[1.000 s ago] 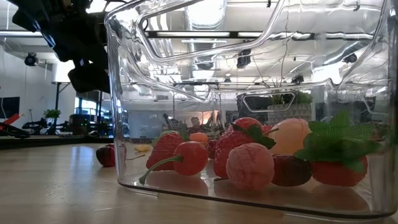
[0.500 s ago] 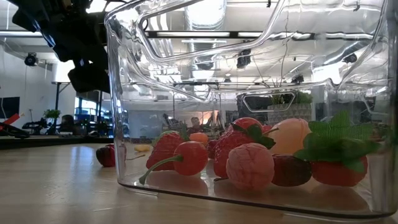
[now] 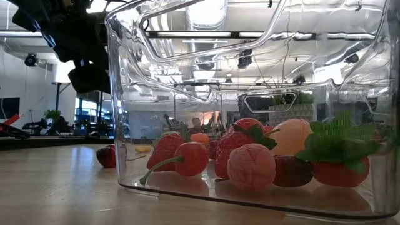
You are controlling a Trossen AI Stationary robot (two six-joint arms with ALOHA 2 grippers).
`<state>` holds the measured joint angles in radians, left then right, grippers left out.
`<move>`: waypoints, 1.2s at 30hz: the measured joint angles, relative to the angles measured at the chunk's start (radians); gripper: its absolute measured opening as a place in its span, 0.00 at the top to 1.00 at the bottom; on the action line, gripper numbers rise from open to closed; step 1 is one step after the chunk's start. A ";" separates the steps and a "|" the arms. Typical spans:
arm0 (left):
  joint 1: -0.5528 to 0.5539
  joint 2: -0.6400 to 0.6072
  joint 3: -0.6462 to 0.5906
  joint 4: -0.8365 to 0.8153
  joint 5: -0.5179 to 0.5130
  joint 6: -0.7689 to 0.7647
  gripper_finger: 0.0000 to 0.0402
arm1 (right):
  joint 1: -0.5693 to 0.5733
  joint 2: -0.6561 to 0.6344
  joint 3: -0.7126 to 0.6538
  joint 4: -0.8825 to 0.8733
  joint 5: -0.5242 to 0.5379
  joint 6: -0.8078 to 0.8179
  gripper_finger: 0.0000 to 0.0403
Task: Pick and placing Produce into tupperware
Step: Put the yellow pineapple into the transparent basket
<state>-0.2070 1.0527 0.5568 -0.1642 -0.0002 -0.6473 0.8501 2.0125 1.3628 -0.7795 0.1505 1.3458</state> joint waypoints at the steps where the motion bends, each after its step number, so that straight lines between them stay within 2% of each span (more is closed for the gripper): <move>1: 0.000 0.000 0.000 0.000 0.000 0.000 0.36 | 0.000 0.000 0.000 0.000 0.000 0.001 0.19; 5: 0.000 0.000 0.000 0.000 0.000 0.000 0.36 | 0.000 0.000 0.000 0.000 -0.001 0.009 0.23; 11: 0.000 0.000 0.000 0.000 0.000 0.000 0.36 | 0.000 0.000 0.000 0.003 0.000 -0.004 0.43; 14: 0.000 0.000 0.000 0.000 0.000 0.000 0.36 | 0.000 -0.001 0.000 0.006 0.000 -0.019 0.48; 26: 0.000 0.000 0.000 0.000 0.000 0.000 0.36 | 0.000 -0.028 0.000 0.005 0.018 0.021 0.48; 36: 0.000 0.000 0.000 0.000 0.000 0.000 0.36 | -0.015 -0.196 0.008 -0.097 0.272 0.187 0.48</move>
<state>-0.2070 1.0527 0.5564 -0.1638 0.0002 -0.6475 0.8355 1.8161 1.3711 -0.8761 0.4226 1.5330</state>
